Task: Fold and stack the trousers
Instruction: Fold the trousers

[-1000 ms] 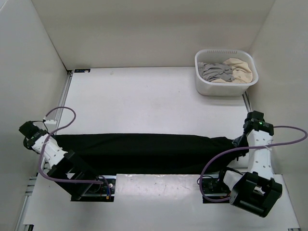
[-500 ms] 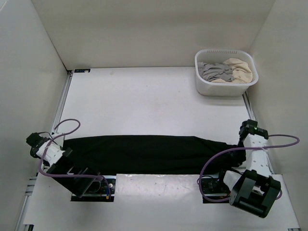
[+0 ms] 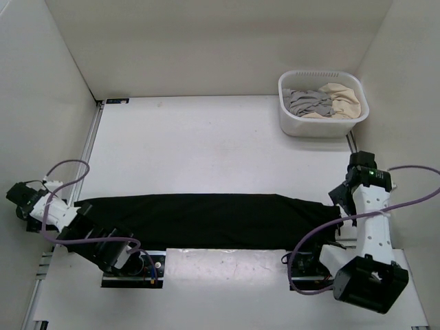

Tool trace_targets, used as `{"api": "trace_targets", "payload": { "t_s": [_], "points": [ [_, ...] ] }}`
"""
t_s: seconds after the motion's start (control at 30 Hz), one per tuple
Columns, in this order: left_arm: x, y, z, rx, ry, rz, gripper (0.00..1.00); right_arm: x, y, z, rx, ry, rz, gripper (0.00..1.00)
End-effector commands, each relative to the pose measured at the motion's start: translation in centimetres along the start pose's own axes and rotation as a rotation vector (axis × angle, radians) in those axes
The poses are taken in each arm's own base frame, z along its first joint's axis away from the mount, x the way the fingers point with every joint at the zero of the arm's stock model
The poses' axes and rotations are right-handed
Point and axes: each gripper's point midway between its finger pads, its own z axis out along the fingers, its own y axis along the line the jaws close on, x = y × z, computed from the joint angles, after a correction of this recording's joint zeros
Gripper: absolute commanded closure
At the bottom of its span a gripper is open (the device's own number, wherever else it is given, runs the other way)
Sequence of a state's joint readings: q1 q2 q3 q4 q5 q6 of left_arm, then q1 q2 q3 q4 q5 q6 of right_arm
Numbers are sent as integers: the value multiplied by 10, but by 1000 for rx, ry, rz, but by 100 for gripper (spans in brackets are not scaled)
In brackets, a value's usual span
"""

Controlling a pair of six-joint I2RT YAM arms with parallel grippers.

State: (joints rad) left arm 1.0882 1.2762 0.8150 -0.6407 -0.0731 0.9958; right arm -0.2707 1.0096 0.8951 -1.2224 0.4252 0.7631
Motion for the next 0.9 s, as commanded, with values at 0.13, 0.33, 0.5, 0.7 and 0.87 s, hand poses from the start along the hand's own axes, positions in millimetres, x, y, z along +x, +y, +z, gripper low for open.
{"api": "trace_targets", "payload": {
  "t_s": [0.13,0.33,0.5,0.7,0.87],
  "points": [
    [-70,-1,-31,2,-210,81,32,-10,61,-33,-145,-188,-373,12],
    [-72,-48,-31,80,-232,208,31,57,114,-33,-337,-107,-736,17],
    [-59,-105,-8,149,-132,332,31,112,107,11,-316,141,-741,34],
    [-45,-125,22,187,-35,291,32,135,90,50,-209,271,-768,37],
    [-50,-147,43,203,9,320,33,105,104,83,-122,249,-643,37]
  ]
}}
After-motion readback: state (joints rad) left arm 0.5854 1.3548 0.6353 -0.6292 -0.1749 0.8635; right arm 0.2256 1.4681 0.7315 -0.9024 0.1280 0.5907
